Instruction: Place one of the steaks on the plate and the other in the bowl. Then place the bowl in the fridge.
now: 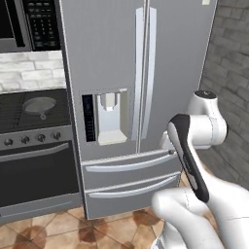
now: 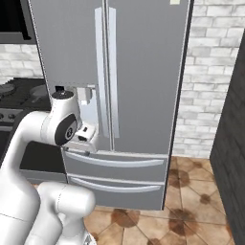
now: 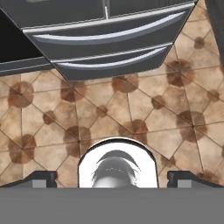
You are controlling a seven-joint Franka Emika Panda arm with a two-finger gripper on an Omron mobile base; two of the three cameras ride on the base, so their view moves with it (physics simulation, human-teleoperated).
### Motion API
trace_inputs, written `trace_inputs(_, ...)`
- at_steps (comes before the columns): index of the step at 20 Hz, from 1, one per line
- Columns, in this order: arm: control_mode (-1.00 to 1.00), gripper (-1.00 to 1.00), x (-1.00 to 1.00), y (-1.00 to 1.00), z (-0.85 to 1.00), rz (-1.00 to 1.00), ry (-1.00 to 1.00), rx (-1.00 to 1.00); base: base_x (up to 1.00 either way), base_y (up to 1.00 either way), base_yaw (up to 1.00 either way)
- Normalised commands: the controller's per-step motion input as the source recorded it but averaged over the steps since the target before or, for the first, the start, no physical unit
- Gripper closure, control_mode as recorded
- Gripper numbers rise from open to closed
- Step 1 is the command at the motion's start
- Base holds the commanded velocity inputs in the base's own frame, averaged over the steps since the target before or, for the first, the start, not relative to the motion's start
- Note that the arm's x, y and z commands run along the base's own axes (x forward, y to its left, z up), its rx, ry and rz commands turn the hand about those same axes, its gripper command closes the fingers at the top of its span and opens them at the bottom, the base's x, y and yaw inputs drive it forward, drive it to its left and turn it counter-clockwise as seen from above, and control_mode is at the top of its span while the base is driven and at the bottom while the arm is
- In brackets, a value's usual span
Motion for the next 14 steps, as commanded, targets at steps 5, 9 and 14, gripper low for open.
trace_inputs(5, -1.00, -1.00, 0.82, 0.13, 0.40, 0.01, -0.22, -0.14, 0.00, 0.00, 0.00)
trace_inputs(9, -1.00, -1.00, 0.96, -0.01, 0.51, 0.00, -0.23, -0.10, 0.00, 0.00, 0.00)
trace_inputs(14, -1.00, -1.00, 0.31, -0.08, 0.07, 0.01, -0.14, 0.00, 0.00, 0.00, 0.00)
